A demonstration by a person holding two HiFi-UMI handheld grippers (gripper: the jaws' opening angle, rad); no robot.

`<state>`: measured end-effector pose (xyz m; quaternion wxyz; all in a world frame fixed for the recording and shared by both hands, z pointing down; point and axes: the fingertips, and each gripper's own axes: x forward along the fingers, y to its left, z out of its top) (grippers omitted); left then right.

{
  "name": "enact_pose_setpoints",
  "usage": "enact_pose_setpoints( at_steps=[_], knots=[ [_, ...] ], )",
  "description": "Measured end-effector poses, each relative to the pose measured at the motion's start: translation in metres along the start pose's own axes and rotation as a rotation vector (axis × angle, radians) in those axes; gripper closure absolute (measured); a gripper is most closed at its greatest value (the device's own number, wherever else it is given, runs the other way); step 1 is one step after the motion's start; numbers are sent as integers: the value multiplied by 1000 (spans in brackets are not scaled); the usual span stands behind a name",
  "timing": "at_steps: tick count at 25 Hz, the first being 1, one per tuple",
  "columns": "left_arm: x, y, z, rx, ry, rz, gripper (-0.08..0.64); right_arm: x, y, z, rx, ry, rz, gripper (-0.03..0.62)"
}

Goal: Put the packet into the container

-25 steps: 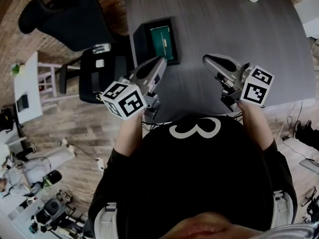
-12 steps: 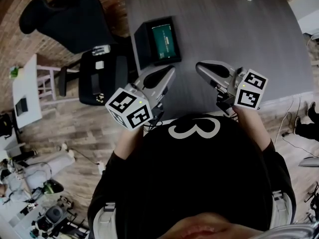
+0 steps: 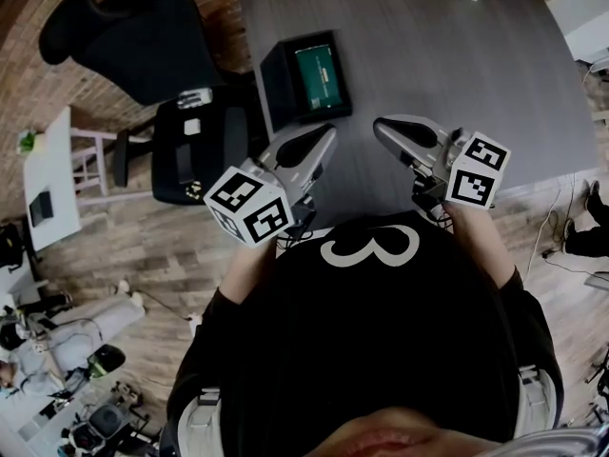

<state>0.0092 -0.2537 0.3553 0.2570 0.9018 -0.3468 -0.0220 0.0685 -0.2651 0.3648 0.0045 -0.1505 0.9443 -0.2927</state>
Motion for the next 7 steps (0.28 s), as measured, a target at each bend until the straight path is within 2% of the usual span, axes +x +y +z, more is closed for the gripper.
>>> enact_pose_setpoints(
  at_steps=[7],
  knots=[
    [-8,-3,-3,-10,9,-6,549,1,8,-7,-1,2,-13,591]
  ],
)
